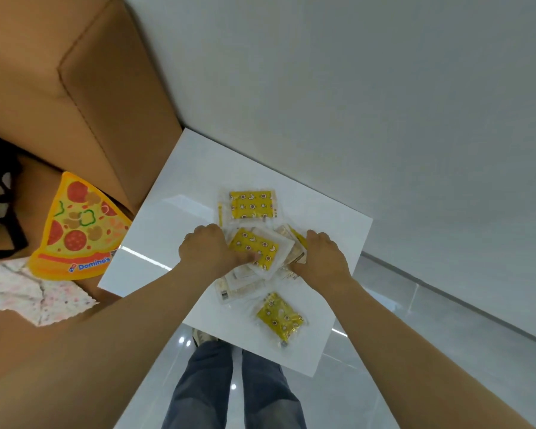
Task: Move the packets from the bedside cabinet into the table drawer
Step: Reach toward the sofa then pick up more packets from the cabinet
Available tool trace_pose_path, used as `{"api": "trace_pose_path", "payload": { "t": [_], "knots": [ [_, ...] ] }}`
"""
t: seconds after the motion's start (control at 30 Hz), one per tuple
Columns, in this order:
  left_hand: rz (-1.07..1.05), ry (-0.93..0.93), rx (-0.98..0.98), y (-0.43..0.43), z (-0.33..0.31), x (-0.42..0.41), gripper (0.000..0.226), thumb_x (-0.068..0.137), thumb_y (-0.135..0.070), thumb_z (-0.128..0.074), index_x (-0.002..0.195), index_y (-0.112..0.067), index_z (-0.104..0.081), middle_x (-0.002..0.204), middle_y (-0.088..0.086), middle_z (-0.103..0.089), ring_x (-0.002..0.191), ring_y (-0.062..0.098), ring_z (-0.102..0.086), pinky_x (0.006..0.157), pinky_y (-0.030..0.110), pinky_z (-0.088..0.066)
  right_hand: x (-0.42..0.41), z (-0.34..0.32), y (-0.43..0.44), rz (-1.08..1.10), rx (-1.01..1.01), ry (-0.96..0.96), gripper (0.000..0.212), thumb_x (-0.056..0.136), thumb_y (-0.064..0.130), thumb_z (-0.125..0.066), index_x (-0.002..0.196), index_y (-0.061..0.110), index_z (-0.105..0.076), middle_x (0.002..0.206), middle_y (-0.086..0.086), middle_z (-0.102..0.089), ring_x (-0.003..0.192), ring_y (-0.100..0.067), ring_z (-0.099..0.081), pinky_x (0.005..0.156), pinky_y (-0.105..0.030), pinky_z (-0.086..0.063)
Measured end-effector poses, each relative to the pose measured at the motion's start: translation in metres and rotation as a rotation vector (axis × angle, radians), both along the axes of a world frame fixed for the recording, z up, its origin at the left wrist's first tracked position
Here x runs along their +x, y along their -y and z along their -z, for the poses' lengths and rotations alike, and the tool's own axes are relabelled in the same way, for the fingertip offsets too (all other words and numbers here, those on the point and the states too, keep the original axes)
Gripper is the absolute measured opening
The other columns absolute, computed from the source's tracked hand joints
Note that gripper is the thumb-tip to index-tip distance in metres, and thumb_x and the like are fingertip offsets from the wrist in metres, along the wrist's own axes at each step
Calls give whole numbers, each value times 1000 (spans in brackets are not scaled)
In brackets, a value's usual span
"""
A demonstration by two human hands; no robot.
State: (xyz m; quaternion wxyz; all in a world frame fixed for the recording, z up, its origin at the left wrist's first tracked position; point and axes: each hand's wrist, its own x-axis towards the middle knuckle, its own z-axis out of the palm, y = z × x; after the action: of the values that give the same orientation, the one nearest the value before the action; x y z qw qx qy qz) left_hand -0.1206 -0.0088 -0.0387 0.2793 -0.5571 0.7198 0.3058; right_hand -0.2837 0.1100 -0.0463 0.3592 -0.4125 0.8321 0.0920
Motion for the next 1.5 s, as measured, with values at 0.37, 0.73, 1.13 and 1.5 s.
{"api": "trace_pose_path", "payload": {
  "t": [0.37, 0.73, 1.13, 1.5],
  "knots": [
    [-465, -249, 78, -13, 12, -12, 91, 57, -41, -88, 120, -6, -33, 102, 4, -46, 107, 31, -57, 78, 37, -47, 2, 21, -5, 188, -44, 7, 46, 75, 36, -76, 103, 6, -54, 108, -9, -48, 102, -26, -50, 74, -30, -41],
    [-709, -384, 131, -16, 5, -8, 76, 61, -20, -89, 117, -6, -40, 101, 4, -53, 90, 22, -54, 80, 35, -49, -1, 9, -13, 300, -93, 104, 28, 85, 23, -65, 84, 14, -38, 73, 2, -46, 70, -22, -48, 50, -28, -31],
    [-666, -530, 265, -23, -66, 29, 18, 70, -10, -80, 76, -18, -64, 79, -2, -67, 75, 19, -64, 73, 33, -54, 10, -68, -39, 381, -192, 66, 23, 90, 19, -59, 86, 16, -36, 76, 0, -51, 64, -18, -49, 46, -26, -30],
    [-587, -699, 243, -19, -223, 53, 34, 56, -23, -80, 86, -12, -69, 90, 8, -72, 87, 29, -68, 84, 48, -55, 57, -228, -73, 596, -495, 78, 20, 88, 17, -62, 88, 16, -43, 72, 3, -52, 61, -12, -48, 48, -24, -32]
  ]
}}
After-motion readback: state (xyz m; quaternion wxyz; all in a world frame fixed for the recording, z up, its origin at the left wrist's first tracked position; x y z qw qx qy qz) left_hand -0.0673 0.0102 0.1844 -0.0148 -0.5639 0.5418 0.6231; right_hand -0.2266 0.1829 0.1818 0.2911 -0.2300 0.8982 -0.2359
